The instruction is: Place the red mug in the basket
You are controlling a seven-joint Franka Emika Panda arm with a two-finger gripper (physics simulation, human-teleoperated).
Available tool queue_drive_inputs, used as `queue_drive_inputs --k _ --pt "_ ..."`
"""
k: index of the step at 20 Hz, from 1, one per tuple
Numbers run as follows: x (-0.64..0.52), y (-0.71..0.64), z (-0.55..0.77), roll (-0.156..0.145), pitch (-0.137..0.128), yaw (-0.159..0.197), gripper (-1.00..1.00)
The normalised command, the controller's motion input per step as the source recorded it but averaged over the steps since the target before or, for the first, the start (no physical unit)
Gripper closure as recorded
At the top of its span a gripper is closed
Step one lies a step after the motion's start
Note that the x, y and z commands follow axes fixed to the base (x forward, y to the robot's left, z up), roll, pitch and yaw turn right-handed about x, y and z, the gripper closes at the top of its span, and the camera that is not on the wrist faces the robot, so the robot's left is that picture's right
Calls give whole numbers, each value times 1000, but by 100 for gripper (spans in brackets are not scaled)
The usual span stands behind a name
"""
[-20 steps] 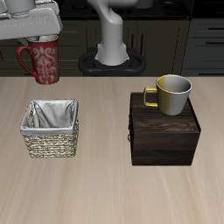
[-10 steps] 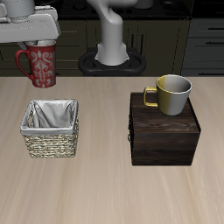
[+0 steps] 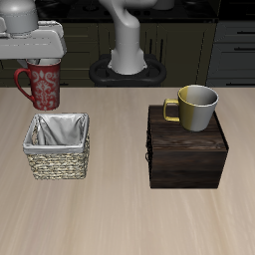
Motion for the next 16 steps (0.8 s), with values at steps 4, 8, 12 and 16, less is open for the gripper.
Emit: queue_drive_inputs --k 4,8,12,16 --pt "46 3 -251 0 23 10 100" --pt "70 -47 -251 -13 33 -17 100" --pt "87 -64 -248 -9 31 -20 100" --pt "57 -12 -148 -11 20 -10 100"
